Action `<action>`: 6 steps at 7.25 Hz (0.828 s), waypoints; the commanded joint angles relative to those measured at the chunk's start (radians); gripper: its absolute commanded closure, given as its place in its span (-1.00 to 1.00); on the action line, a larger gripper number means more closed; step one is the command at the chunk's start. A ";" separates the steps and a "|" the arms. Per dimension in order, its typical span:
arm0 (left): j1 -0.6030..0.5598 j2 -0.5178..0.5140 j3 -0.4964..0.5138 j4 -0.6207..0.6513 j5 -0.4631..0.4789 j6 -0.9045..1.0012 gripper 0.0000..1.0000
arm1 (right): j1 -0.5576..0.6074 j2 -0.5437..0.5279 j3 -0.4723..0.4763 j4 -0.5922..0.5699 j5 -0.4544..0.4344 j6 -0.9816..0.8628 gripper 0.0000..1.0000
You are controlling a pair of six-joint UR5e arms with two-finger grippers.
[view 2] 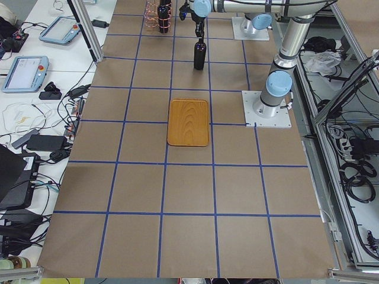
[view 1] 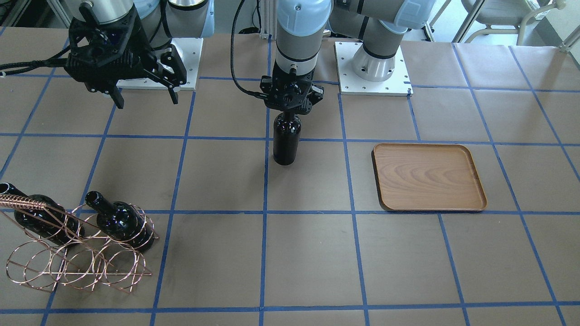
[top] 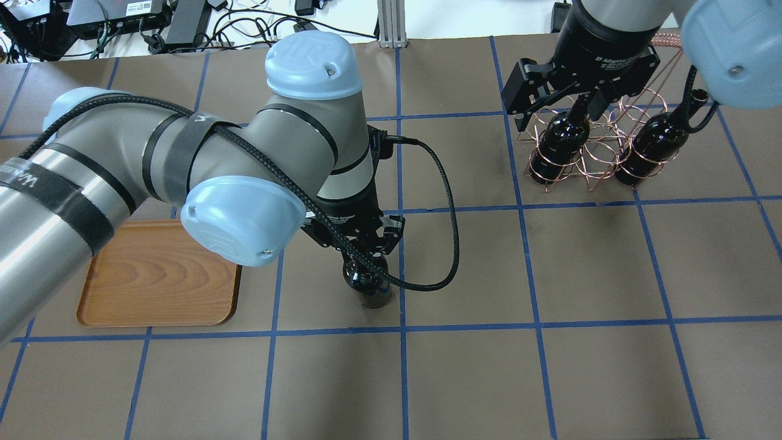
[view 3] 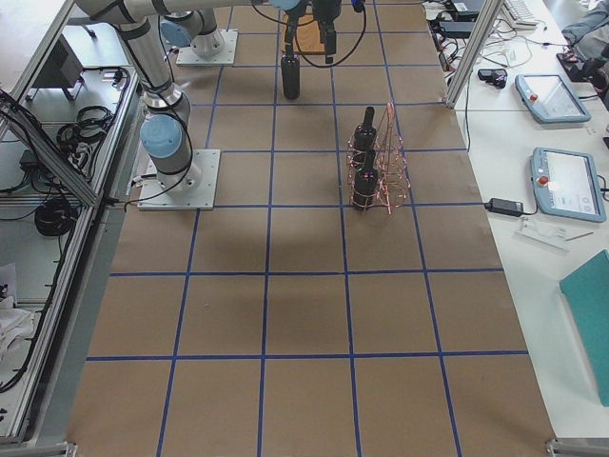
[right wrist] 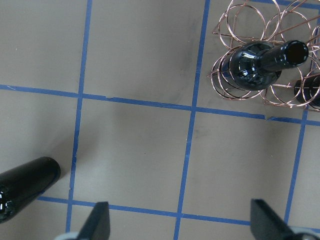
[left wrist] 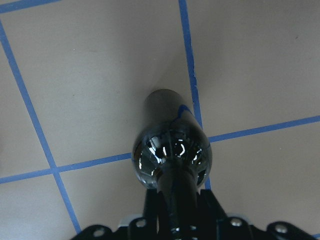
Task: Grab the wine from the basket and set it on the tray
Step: 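Lower the left gripper onto the standing bottle and grasp its neck, then lift the bottle with the left gripper and carry it over the wooden tray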
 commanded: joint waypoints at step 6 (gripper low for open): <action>0.535 0.060 0.166 -0.095 0.159 0.367 1.00 | -0.008 -0.001 0.008 0.002 -0.008 0.004 -1.00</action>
